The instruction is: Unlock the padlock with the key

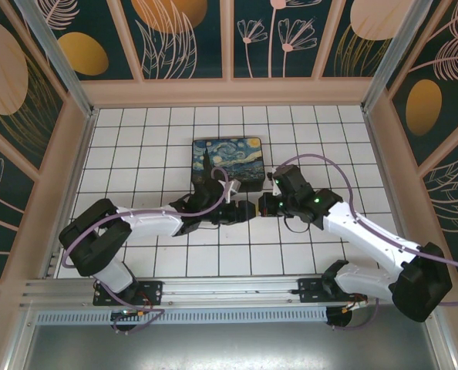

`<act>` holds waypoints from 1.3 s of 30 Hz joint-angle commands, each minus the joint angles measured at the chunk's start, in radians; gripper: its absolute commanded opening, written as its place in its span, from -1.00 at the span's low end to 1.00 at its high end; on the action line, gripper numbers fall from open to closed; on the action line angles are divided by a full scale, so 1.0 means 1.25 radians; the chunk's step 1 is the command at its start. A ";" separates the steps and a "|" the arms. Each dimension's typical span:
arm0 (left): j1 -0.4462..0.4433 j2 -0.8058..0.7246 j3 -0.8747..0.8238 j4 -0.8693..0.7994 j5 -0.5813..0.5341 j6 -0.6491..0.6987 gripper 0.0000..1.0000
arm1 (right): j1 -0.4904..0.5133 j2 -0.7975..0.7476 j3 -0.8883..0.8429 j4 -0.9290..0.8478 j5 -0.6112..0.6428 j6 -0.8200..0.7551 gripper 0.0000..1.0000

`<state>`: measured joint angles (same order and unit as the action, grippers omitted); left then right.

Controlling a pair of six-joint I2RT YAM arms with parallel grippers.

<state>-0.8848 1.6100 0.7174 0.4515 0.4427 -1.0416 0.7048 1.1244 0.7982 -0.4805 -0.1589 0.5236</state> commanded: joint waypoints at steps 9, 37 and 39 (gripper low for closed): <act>-0.013 -0.058 -0.001 -0.024 -0.030 0.171 -0.02 | -0.038 -0.014 0.018 0.008 -0.105 0.047 -1.00; -0.033 -0.155 0.011 -0.087 -0.020 0.414 -0.03 | -0.095 0.051 0.057 0.037 -0.173 0.050 -1.00; -0.033 -0.152 0.018 -0.091 -0.017 0.422 -0.03 | -0.095 0.055 0.060 0.041 -0.182 0.052 -1.00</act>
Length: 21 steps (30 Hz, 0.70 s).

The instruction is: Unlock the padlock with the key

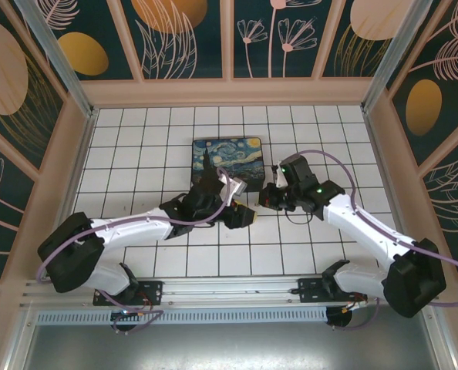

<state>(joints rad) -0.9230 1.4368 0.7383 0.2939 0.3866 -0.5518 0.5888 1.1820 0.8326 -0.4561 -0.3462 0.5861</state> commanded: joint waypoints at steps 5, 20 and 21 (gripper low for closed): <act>-0.003 0.017 0.029 0.005 0.016 0.052 -0.03 | 0.000 0.004 0.035 0.033 -0.041 0.015 -1.00; -0.002 0.069 0.077 -0.058 -0.068 0.098 -0.06 | 0.015 -0.003 0.053 0.019 -0.061 0.020 -1.00; -0.002 0.072 0.081 -0.061 -0.073 0.100 -0.07 | 0.018 0.000 0.057 0.018 -0.063 0.020 -1.00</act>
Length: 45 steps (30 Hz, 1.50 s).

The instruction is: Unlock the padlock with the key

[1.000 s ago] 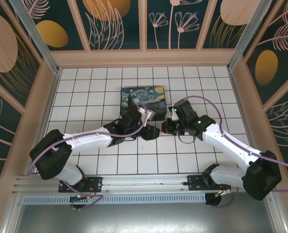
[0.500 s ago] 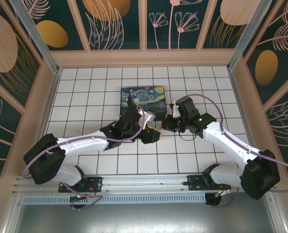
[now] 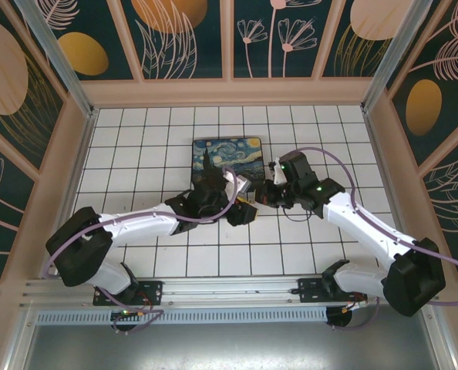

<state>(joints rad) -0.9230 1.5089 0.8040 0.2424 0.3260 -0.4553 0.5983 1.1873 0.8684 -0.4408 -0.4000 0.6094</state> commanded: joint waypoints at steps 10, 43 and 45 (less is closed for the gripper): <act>-0.002 0.022 0.045 -0.042 -0.033 0.031 -0.41 | 0.021 0.008 0.033 0.000 -0.017 -0.003 -1.00; 0.073 -0.057 -0.043 0.162 0.088 -0.236 -0.87 | -0.083 -0.085 0.003 0.027 0.009 -0.022 -0.37; 0.096 -0.075 -0.057 0.192 0.103 -0.272 -0.86 | -0.088 -0.115 -0.059 0.108 -0.023 0.013 -0.47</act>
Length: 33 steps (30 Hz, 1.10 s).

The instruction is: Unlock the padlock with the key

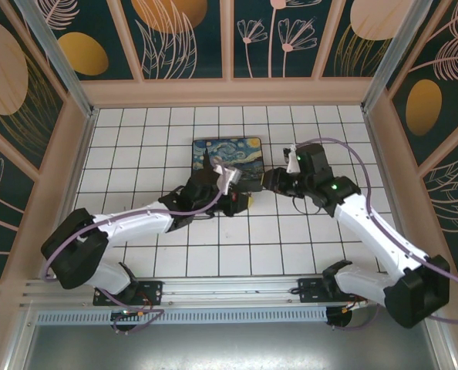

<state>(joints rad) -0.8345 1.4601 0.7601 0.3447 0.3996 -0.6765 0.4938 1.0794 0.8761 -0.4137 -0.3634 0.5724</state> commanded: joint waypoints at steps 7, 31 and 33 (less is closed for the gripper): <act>0.092 -0.042 -0.042 0.202 0.140 -0.239 -0.84 | -0.021 -0.106 -0.262 0.486 -0.223 0.164 -0.61; 0.105 -0.066 -0.050 0.265 0.202 -0.286 -0.79 | -0.006 0.004 -0.309 0.772 -0.309 0.264 -0.57; 0.104 -0.067 -0.050 0.264 0.203 -0.284 -0.79 | -0.006 0.008 -0.311 0.777 -0.309 0.273 -0.60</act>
<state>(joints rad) -0.7055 1.4033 0.7090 0.6102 0.6285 -1.0267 0.4797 1.0828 0.5060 0.4980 -0.7300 0.8856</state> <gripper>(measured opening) 0.109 0.206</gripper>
